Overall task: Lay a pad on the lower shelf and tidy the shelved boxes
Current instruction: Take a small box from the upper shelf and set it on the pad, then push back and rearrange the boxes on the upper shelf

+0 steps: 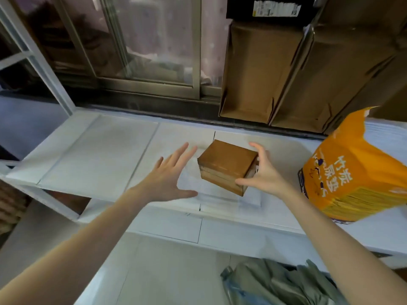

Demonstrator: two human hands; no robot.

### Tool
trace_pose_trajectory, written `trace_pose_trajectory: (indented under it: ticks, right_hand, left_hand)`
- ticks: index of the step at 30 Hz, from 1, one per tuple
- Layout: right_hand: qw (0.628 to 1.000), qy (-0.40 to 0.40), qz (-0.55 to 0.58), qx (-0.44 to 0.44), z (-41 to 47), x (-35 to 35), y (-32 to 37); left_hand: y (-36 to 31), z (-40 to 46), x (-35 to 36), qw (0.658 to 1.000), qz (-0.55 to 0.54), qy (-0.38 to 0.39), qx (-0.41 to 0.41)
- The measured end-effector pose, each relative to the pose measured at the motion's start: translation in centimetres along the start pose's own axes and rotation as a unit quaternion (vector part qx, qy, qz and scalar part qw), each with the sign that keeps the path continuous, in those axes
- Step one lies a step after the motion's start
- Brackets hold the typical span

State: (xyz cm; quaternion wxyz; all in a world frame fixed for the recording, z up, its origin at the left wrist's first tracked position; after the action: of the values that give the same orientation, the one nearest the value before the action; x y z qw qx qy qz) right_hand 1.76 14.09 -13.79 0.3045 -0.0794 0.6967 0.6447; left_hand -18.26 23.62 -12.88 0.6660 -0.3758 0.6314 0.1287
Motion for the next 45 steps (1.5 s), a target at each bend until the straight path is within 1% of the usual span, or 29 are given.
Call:
trace_pose_trajectory:
  ticks: [4, 7, 12, 19, 24, 26, 28, 31, 33, 36, 39, 42, 45]
  right_hand:
    - [0.999, 0.032, 0.03, 0.012, 1.6, 2.6, -3.7]
    - [0.998, 0.045, 0.046, 0.02, 2.2, 3.6, -5.8]
    - [0.996, 0.04, 0.075, 0.037, 2.5, 3.5, -7.9]
    - [0.994, 0.036, 0.089, 0.045, 3.4, 3.8, -8.6]
    - [0.993, 0.073, 0.04, 0.087, 3.1, 4.3, -10.2]
    - [0.992, 0.084, 0.023, 0.086, 2.8, 4.4, -10.7]
    - [0.992, 0.094, -0.033, 0.073, 2.8, 4.1, -10.9]
    - [0.978, 0.134, -0.136, 0.081, 2.7, 3.9, -11.0]
    - [0.973, 0.144, -0.159, 0.086, 2.5, 3.6, -10.4]
    - [0.979, 0.128, -0.146, 0.064, 2.1, 2.7, -8.4]
    - [0.976, 0.122, -0.18, 0.01, 1.3, 1.8, -5.0]
    - [0.962, 0.111, -0.246, -0.052, -0.1, 0.4, -0.4]
    - [0.951, 0.088, -0.281, -0.09, -1.6, -1.4, 4.3]
  left_hand:
    - [0.7, 0.9, 4.6, 0.997, 0.061, 0.002, 0.041]
    - [1.0, 1.9, 6.6, 0.996, 0.077, -0.007, 0.045]
    - [1.0, 3.2, 8.2, 0.993, 0.103, -0.027, 0.043]
    - [0.6, 4.8, 8.0, 0.995, 0.088, -0.038, 0.031]
    - [0.6, 5.5, 8.3, 0.995, 0.092, -0.037, 0.019]
    - [0.6, 5.5, 8.3, 0.995, 0.094, -0.035, 0.018]
    - [0.6, 5.4, 8.2, 0.994, 0.098, -0.039, 0.018]
    - [0.5, 5.3, 7.8, 0.994, 0.102, -0.043, 0.012]
    - [0.3, 5.2, 7.3, 0.993, 0.106, -0.044, 0.009]
    - [-0.2, 4.6, 5.8, 0.991, 0.119, -0.053, 0.011]
    - [-1.2, 3.5, 3.2, 0.99, 0.122, -0.068, 0.017]
    - [-2.7, 2.2, 0.0, 0.989, 0.119, -0.086, 0.023]
    - [-4.3, 0.6, -3.4, 0.987, 0.129, -0.093, 0.03]
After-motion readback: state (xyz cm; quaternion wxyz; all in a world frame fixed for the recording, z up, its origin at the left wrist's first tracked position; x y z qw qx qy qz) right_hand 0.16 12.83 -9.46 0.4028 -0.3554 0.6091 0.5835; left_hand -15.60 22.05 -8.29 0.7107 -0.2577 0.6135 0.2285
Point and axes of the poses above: each hand's wrist, its own z-axis towards the middle knuckle, its own x-axis out of the palm, y = z × x, the point moved 9 cm from there along z, towards the middle knuckle, and after that the axes turned 9 degrees about -x, right-handed, at the moved point
